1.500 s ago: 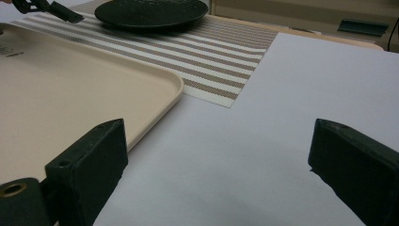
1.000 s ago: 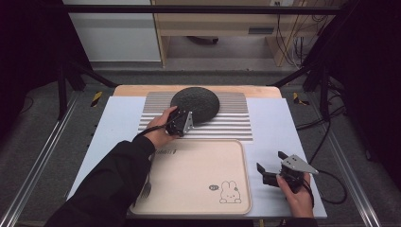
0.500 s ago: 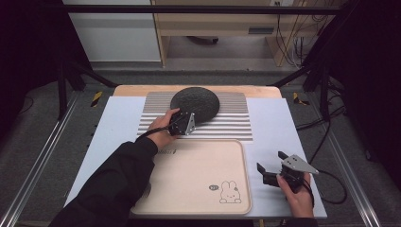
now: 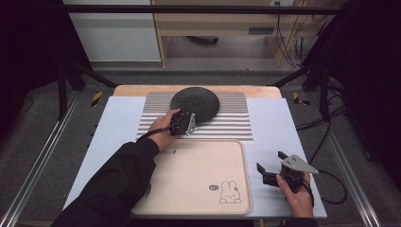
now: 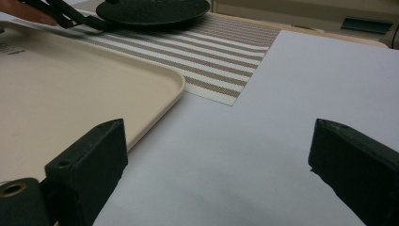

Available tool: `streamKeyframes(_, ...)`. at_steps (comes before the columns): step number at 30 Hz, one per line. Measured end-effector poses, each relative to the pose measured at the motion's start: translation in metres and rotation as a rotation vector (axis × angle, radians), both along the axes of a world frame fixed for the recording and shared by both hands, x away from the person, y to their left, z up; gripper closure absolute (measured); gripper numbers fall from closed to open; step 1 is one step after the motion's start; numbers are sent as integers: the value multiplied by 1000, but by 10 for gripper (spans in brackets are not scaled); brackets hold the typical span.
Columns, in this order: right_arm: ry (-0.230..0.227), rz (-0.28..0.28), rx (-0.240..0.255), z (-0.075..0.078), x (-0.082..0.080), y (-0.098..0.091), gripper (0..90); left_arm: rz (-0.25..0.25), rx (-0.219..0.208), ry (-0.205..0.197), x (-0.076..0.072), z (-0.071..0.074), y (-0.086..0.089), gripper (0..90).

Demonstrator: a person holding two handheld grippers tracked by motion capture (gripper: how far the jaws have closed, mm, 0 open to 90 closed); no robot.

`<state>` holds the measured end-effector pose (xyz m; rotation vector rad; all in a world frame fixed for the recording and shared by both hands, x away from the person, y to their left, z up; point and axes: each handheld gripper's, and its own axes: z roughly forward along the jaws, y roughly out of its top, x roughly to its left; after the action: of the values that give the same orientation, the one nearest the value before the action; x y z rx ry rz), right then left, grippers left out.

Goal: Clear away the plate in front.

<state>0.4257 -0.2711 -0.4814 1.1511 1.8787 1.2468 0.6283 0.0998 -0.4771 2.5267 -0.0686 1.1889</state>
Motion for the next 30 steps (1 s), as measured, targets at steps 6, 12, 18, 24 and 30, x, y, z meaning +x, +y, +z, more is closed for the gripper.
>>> streamKeyframes(6, 1, 0, 0, 0, 0, 0, 54, 2, -3, -18, 1, -1, -1, 508)
streamKeyframes(12, 1, 1, 0, 0, 0, 0, 54, 1, 0, -24, 1, -2, -4, 513)
streamKeyframes(18, 6, 3, 0, -1, 0, 0, 53, -3, 6, -34, 2, -4, -5, 518)
streamKeyframes(24, 11, 5, 0, -1, 1, 0, 53, 1, 28, -49, 2, -4, -7, 508)
streamKeyframes(30, 12, 5, 1, -1, 1, 0, 53, -3, 39, -53, 1, -5, -8, 527)
